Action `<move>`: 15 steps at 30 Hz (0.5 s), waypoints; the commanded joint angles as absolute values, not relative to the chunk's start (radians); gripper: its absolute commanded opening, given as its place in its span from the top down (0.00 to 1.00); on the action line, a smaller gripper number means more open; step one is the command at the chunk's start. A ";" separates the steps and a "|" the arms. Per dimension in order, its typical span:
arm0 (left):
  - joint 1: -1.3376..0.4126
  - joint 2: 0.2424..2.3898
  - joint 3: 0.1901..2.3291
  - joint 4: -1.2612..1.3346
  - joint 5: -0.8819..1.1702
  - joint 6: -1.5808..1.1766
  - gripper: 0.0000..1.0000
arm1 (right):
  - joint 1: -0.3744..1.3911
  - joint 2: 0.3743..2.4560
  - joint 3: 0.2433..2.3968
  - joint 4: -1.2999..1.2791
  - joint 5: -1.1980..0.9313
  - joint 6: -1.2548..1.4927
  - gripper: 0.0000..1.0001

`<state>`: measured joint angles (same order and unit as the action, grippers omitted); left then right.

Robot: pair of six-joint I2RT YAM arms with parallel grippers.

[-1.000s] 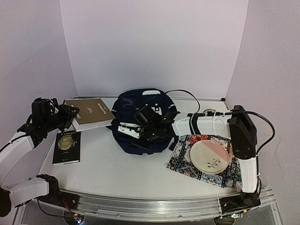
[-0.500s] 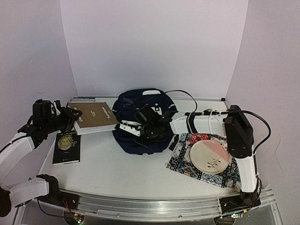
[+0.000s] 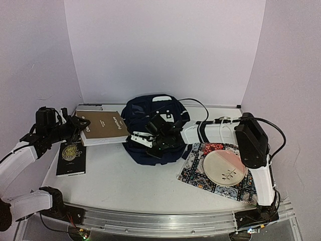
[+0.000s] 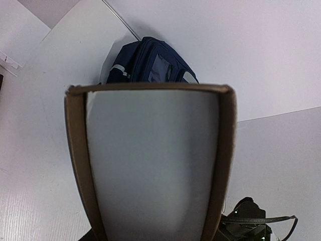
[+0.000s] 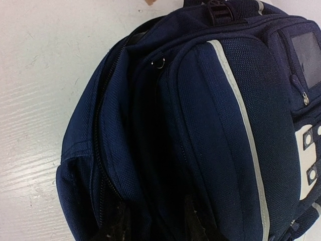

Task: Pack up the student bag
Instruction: Pick up the largest pocket of the bag from the student bag.

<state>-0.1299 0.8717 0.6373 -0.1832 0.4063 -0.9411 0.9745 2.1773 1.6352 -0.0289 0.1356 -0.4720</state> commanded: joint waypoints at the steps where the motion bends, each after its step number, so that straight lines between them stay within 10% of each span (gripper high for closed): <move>1: -0.129 0.855 0.625 -0.132 0.451 -0.935 0.76 | 0.962 2.224 1.658 -0.131 0.174 -0.481 0.64; 9: -0.128 0.855 0.609 -0.132 0.488 -0.933 0.77 | 0.962 2.281 1.714 -0.186 0.218 -0.494 0.68; 15: -0.129 0.838 0.599 -0.132 0.497 -0.936 0.78 | 0.961 2.273 1.768 -0.185 0.232 -0.484 0.97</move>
